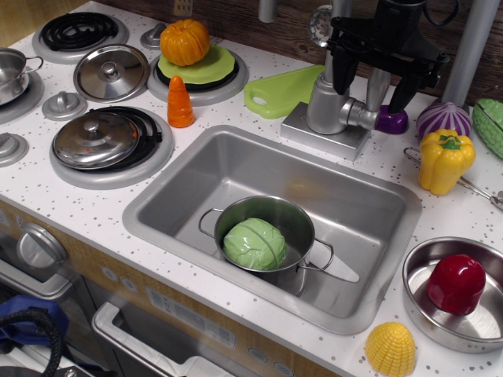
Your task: Turn lever vertical to front
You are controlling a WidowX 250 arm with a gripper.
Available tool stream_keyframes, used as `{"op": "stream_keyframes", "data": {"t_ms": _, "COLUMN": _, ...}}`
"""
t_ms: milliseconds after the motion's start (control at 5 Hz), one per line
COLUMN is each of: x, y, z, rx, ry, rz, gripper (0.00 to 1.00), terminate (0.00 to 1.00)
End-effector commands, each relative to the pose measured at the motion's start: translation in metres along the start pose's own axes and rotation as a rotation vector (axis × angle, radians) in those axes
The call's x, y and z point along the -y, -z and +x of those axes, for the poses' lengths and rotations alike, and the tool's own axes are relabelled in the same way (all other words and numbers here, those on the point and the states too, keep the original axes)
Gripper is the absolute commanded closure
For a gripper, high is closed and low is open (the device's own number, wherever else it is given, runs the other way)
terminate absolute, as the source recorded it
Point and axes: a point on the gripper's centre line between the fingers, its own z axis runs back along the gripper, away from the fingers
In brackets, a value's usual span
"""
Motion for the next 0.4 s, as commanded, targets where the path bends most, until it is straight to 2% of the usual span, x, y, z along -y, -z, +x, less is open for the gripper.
{"op": "stream_keyframes", "data": {"t_ms": 0, "x": 0.000, "y": 0.000, "z": 0.000, "rx": 0.000, "ry": 0.000, "rz": 0.000, "gripper": 0.00, "terminate": 0.00}}
{"op": "stream_keyframes", "data": {"t_ms": 200, "x": -0.005, "y": -0.002, "z": 0.010, "rx": 0.021, "ry": 0.026, "rz": 0.001, "gripper": 0.00, "terminate": 0.00}}
